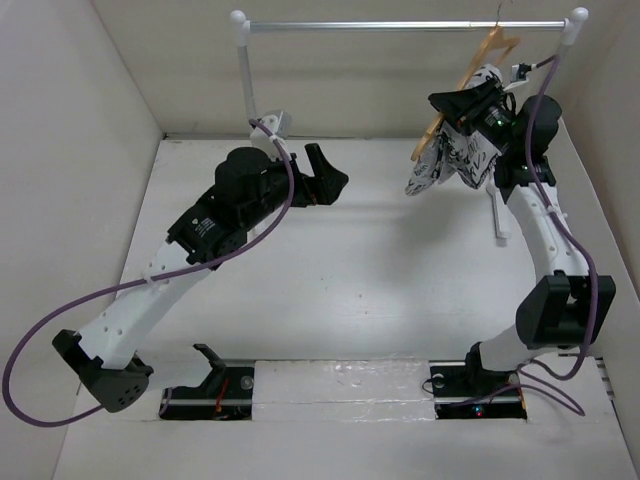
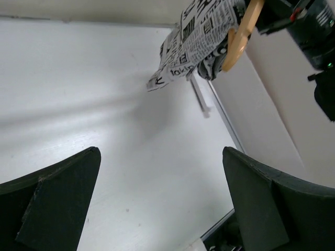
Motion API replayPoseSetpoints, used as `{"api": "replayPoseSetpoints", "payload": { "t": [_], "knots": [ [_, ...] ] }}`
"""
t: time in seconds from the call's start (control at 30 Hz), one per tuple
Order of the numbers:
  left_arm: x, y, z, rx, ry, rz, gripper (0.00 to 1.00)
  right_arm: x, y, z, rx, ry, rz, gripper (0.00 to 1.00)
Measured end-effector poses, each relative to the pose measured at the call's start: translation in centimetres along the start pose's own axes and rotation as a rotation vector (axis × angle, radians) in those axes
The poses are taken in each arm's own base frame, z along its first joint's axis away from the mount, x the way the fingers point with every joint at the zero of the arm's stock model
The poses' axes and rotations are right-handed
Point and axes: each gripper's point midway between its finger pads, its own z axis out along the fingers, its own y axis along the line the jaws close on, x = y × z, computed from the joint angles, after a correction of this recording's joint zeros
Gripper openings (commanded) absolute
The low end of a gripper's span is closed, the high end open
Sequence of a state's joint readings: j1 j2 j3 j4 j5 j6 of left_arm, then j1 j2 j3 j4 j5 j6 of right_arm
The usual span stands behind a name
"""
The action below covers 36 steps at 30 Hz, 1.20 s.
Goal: Place the trousers on the hanger
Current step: Hang the hanger with trousers onto the clothesline
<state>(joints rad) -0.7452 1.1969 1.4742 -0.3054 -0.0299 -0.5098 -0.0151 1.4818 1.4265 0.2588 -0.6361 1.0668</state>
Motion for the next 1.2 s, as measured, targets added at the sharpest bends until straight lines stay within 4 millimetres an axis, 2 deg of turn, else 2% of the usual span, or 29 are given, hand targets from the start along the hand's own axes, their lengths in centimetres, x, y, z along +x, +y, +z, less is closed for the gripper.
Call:
{"api": "replayPoseSetpoints", "payload": {
  "t": [0.1, 0.27, 0.5, 0.57, 0.6, 0.73, 0.77, 0.83, 0.87, 0.9, 0.97, 1.0, 1.13, 1.2],
  "knots": [
    [1.5, 0.9, 0.3, -0.025, 0.038, -0.001, 0.99, -0.7, -1.6, 1.0, 0.006, 0.009, 0.023, 0.0],
    [1.0, 0.7, -0.4, -0.016, 0.02, -0.006, 0.99, -0.7, -4.5, 1.7, 0.03, 0.036, 0.084, 0.0],
    [0.7, 0.7, -0.9, -0.017, 0.007, -0.011, 0.99, -1.5, -5.3, 0.9, 0.019, 0.034, 0.093, 0.0],
    [0.9, 1.0, -0.8, -0.027, 0.009, -0.01, 0.99, -1.7, -6.1, 0.5, 0.028, 0.024, 0.084, 0.0],
    [1.1, 1.2, -0.7, -0.036, 0.011, -0.009, 0.99, -1.7, -6.6, 0.3, 0.037, 0.02, 0.082, 0.07],
    [1.9, 2.2, 0.1, -0.077, 0.029, -0.009, 0.99, -0.9, -9.7, -1.0, 0.099, 0.019, 0.1, 0.23],
    [2.2, 2.4, 0.2, -0.086, 0.034, -0.008, 0.99, -0.9, -10.0, -1.2, 0.097, 0.02, 0.082, 0.25],
    [2.6, 2.8, 0.4, -0.098, 0.044, -0.006, 0.99, -1.1, -10.2, -1.5, 0.099, 0.013, 0.063, 0.36],
    [2.7, 2.8, 0.4, -0.099, 0.045, -0.006, 0.99, -1.3, -10.3, -1.7, 0.101, 0.008, 0.05, 0.48],
    [2.8, 3.0, 0.6, -0.105, 0.049, -0.005, 0.99, -1.6, -10.3, -1.9, 0.103, 0.0, 0.046, 0.53],
    [3.0, 3.1, 0.9, -0.111, 0.056, -0.004, 0.99, -2.3, -10.4, -2.5, 0.118, -0.009, 0.015, 0.54],
    [3.2, 3.3, 1.0, -0.116, 0.06, -0.003, 0.99, -2.7, -10.4, -2.7, 0.129, -0.009, -0.003, 1.0],
    [3.6, 3.9, 1.9, -0.139, 0.081, -0.001, 0.99, -5.3, -9.4, -3.5, 0.18, -0.023, -0.136, 1.0],
    [3.3, 4.4, 2.4, -0.135, 0.093, -0.012, 0.99, -6.9, -8.5, -4.5, 0.205, -0.05, -0.21, 1.0]
  ]
}}
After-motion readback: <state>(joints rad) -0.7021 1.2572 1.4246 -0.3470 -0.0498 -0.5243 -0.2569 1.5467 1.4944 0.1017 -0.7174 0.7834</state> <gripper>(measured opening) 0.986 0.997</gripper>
